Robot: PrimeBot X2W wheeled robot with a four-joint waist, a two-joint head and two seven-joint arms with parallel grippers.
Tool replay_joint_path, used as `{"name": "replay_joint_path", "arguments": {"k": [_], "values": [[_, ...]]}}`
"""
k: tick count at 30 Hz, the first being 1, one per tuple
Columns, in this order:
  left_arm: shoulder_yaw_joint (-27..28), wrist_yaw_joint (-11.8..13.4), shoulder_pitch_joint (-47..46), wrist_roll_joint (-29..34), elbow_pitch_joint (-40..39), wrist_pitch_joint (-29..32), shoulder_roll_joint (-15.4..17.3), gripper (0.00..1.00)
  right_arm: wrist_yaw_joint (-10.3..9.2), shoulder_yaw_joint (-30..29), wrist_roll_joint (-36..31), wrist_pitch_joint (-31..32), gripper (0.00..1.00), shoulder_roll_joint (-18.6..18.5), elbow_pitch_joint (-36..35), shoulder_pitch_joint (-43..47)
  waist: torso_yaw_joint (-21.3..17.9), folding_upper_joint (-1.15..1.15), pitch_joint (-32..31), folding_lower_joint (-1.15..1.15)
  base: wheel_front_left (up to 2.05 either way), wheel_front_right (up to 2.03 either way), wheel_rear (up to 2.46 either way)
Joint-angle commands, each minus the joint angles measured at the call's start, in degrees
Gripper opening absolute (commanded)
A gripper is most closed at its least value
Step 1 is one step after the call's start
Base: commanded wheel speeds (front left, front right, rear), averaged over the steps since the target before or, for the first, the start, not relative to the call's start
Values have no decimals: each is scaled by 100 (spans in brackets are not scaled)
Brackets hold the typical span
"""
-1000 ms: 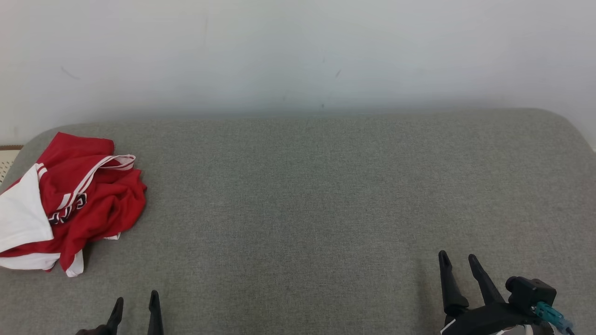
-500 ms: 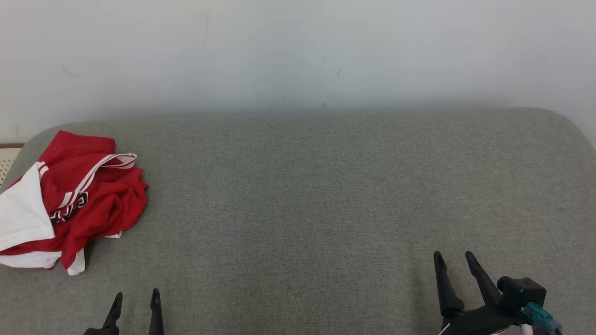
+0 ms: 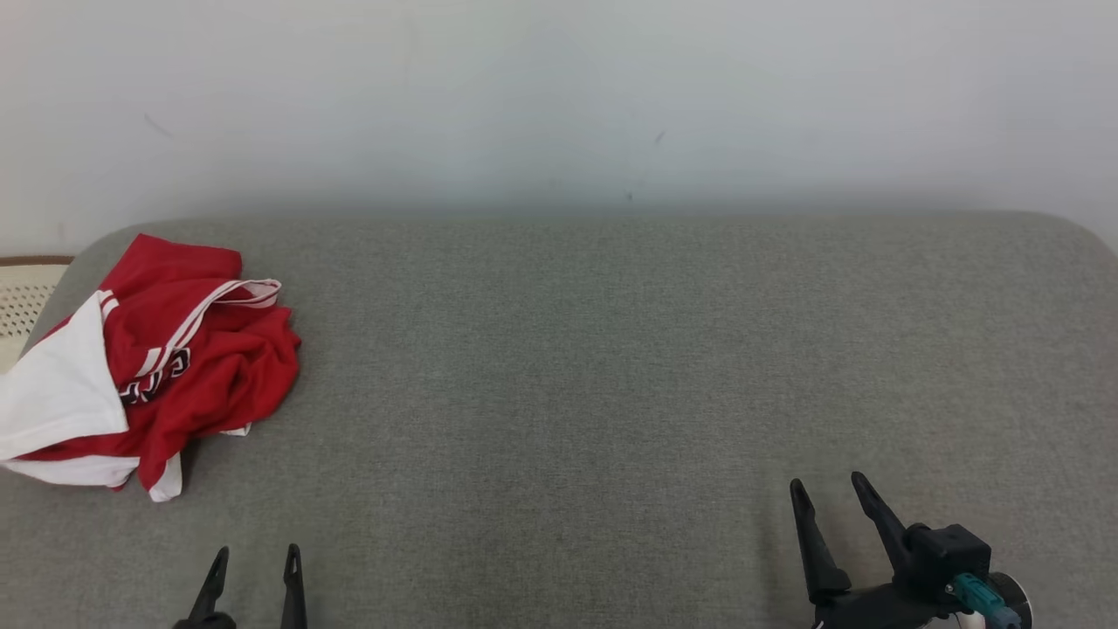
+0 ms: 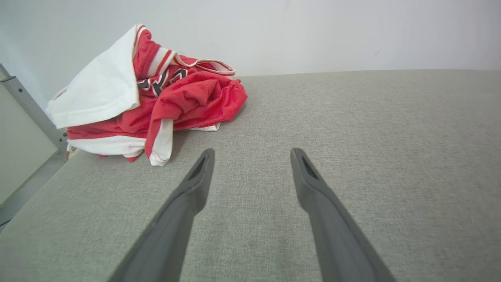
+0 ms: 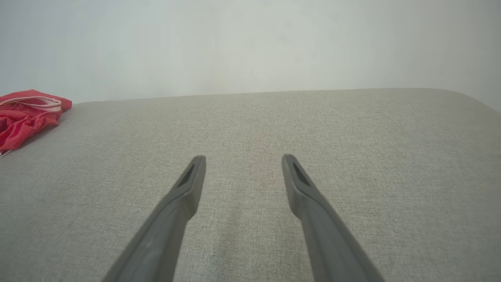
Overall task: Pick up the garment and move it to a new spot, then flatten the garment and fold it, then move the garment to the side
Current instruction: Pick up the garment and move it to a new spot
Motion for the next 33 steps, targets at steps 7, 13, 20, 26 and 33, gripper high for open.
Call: {"name": "replay_joint_path", "arguments": {"k": [7, 13, 20, 26, 33], "values": [[159, 69, 178, 132, 54, -57, -1, 100, 4, 201, -127, -51, 100, -47, 16, 36, 680, 0, -48, 0, 0, 0, 0], [328, -29, 278, 58, 151, -56, 26, 100, 4, 310, -73, -51, 100, -32, 14, 52, 1384, 0, -77, 0, 0, 0, 0], [590, -312, 332, -92, 247, -51, 137, 100, 4, 538, 7, -51, 100, 23, 43, -120, 1797, 0, -46, 0, 0, 0, 0], [895, -875, -116, -295, 321, -50, 215, 100, 4, 620, 59, -51, 100, -109, -19, -238, 1693, 0, 269, 0, 0, 0, 0], [887, -1297, -1150, -202, 531, -50, 617, 100, 4, 557, 65, -51, 100, -315, -112, -395, 1489, 0, 765, 0, 0, 0, 0]]}}
